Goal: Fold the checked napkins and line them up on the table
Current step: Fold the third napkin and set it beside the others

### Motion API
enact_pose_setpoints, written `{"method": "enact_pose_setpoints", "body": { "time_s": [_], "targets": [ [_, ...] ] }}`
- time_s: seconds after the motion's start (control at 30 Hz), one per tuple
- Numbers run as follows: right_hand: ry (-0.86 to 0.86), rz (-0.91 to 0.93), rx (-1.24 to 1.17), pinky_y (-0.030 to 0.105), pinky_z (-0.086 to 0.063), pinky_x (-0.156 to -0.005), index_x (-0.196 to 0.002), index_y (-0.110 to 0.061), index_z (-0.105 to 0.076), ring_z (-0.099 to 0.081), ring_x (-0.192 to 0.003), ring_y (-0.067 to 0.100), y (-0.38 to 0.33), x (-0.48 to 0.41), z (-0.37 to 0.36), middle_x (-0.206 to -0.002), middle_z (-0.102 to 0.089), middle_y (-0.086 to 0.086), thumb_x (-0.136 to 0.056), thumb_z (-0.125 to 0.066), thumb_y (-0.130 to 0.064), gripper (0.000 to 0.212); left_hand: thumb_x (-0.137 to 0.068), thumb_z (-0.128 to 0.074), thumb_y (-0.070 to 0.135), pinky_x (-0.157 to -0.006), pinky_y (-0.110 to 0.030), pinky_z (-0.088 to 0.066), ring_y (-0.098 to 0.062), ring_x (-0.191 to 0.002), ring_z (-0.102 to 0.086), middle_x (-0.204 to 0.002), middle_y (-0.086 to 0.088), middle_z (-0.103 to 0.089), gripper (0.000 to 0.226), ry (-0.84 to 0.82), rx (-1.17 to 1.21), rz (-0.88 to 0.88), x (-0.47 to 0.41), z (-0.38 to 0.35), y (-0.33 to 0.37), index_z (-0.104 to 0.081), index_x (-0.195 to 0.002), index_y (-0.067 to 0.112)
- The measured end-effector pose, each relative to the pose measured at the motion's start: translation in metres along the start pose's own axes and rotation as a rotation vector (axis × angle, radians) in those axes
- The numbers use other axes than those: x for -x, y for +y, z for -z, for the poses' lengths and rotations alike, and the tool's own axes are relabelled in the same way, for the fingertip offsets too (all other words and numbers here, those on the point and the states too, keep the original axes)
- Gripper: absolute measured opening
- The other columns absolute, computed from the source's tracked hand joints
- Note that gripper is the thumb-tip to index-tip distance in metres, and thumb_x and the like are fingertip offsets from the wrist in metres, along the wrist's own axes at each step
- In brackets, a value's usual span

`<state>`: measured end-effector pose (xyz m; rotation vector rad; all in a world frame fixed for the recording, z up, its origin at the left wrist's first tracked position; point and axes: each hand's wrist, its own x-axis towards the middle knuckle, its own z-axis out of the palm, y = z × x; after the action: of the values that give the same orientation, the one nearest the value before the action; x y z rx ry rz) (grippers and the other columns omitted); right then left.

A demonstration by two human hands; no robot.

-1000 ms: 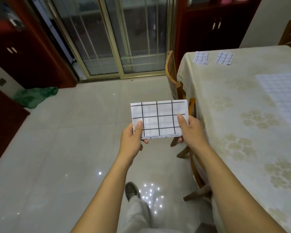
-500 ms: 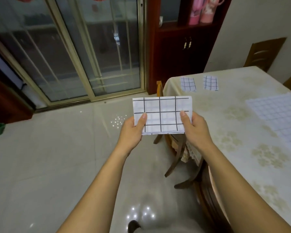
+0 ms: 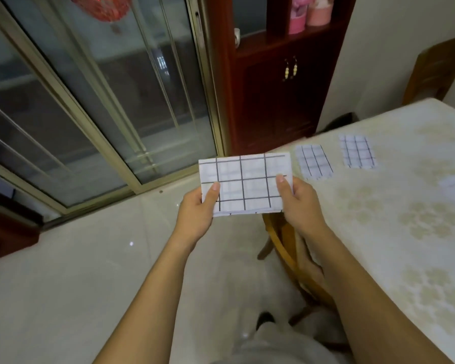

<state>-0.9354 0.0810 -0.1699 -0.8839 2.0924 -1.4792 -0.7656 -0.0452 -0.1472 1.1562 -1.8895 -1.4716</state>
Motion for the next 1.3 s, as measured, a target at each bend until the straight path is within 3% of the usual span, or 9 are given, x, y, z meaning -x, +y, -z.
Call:
{"method": "enact_pose_setpoints", "body": {
  "time_s": [0.27, 0.37, 0.47, 0.6, 0.73, 0.83, 1.03, 1.2, 1.3],
  "targets": [
    [-0.005, 0.003, 0.034, 0.02, -0.055, -0.077, -0.1, -0.034, -0.065, -0.068, -0.093, 0.002, -0.027, -0.163, -0.065, -0.092, -0.07, -0.02, -0.106, -0.038, -0.046, 0.03, -0.108, -0.047, 0.039, -0.089, -0.063, -0.049, -0.006, -0.101, -0.047, -0.103, 0.018, -0.06, 0.028, 0.098, 0.009, -0.032, -0.155, 0.038, 0.014, -0.07, -0.099, 0.026],
    [0.035, 0.028, 0.054, 0.036, -0.06, -0.079, -0.099, -0.024, -0.072, -0.07, -0.088, 0.007, -0.022, -0.217, -0.094, -0.091, -0.075, -0.009, -0.106, -0.039, -0.047, 0.04, -0.108, -0.046, 0.04, -0.087, -0.064, -0.047, -0.029, -0.108, -0.05, -0.104, 0.02, -0.056, 0.04, 0.053, 0.023, -0.031, -0.216, 0.052, 0.008, -0.072, -0.111, 0.011],
    [0.072, 0.005, 0.068, 0.047, -0.059, -0.082, -0.098, -0.018, -0.073, -0.071, -0.087, 0.014, -0.02, -0.274, -0.129, -0.09, -0.076, -0.003, -0.106, -0.039, -0.048, 0.045, -0.107, -0.045, 0.044, -0.09, -0.064, -0.048, -0.042, -0.107, -0.052, -0.111, -0.004, -0.071, 0.043, 0.005, 0.017, -0.035, -0.288, 0.072, -0.003, -0.072, -0.123, 0.014],
    [0.139, -0.01, 0.053, 0.042, -0.059, -0.083, -0.098, -0.018, -0.073, -0.072, -0.086, 0.009, -0.042, -0.339, -0.165, -0.091, -0.076, -0.005, -0.107, -0.04, -0.044, 0.043, -0.107, -0.044, 0.043, -0.097, -0.056, -0.05, -0.023, -0.107, -0.06, -0.11, -0.005, -0.076, 0.038, -0.11, 0.014, -0.041, -0.387, 0.096, -0.002, -0.07, -0.127, 0.023],
    [0.265, -0.058, 0.014, 0.012, -0.05, -0.07, -0.088, -0.026, -0.069, -0.069, -0.079, -0.003, -0.072, -0.392, -0.177, -0.079, -0.074, -0.02, -0.107, -0.041, -0.037, 0.036, -0.108, -0.047, 0.038, -0.085, -0.013, -0.055, 0.008, -0.094, -0.069, -0.097, 0.024, -0.074, 0.026, -0.261, -0.006, -0.15, -0.479, 0.107, 0.027, -0.072, -0.106, 0.036],
    [0.376, -0.08, -0.007, 0.005, -0.044, -0.065, -0.083, -0.028, -0.067, -0.066, -0.075, -0.009, -0.072, -0.422, -0.17, -0.073, -0.071, -0.022, -0.108, -0.041, -0.032, 0.036, -0.108, -0.048, 0.039, -0.075, -0.002, -0.048, 0.013, -0.092, -0.067, -0.092, 0.028, -0.072, 0.024, -0.365, -0.031, -0.214, -0.529, 0.09, 0.045, -0.071, -0.101, 0.038],
    [0.49, -0.122, -0.03, 0.01, -0.05, -0.069, -0.087, -0.024, -0.07, -0.069, -0.082, -0.002, -0.052, -0.494, -0.139, -0.085, -0.074, -0.012, -0.107, -0.041, -0.036, 0.037, -0.107, -0.047, 0.043, -0.081, -0.008, -0.048, 0.008, -0.101, -0.067, -0.107, 0.024, -0.074, 0.033, -0.518, -0.028, -0.276, -0.616, 0.03, 0.057, -0.074, -0.119, 0.028],
    [0.523, -0.144, -0.024, 0.021, -0.054, -0.078, -0.093, -0.027, -0.07, -0.07, -0.088, 0.006, -0.031, -0.574, -0.096, -0.093, -0.075, -0.01, -0.106, -0.039, -0.041, 0.036, -0.108, -0.046, 0.042, -0.096, -0.031, -0.056, -0.002, -0.107, -0.07, -0.112, 0.018, -0.076, 0.028, -0.594, -0.085, -0.326, -0.7, -0.033, 0.092, -0.073, -0.114, 0.036],
    [0.554, -0.121, -0.028, 0.02, -0.055, -0.078, -0.095, -0.027, -0.07, -0.071, -0.088, 0.008, -0.035, -0.618, -0.058, -0.093, -0.076, -0.01, -0.107, -0.039, -0.037, 0.035, -0.108, -0.045, 0.04, -0.094, -0.029, -0.057, -0.003, -0.107, -0.07, -0.112, 0.015, -0.076, 0.032, -0.616, -0.081, -0.373, -0.739, -0.072, 0.126, -0.072, -0.121, 0.029]
  ]
}}
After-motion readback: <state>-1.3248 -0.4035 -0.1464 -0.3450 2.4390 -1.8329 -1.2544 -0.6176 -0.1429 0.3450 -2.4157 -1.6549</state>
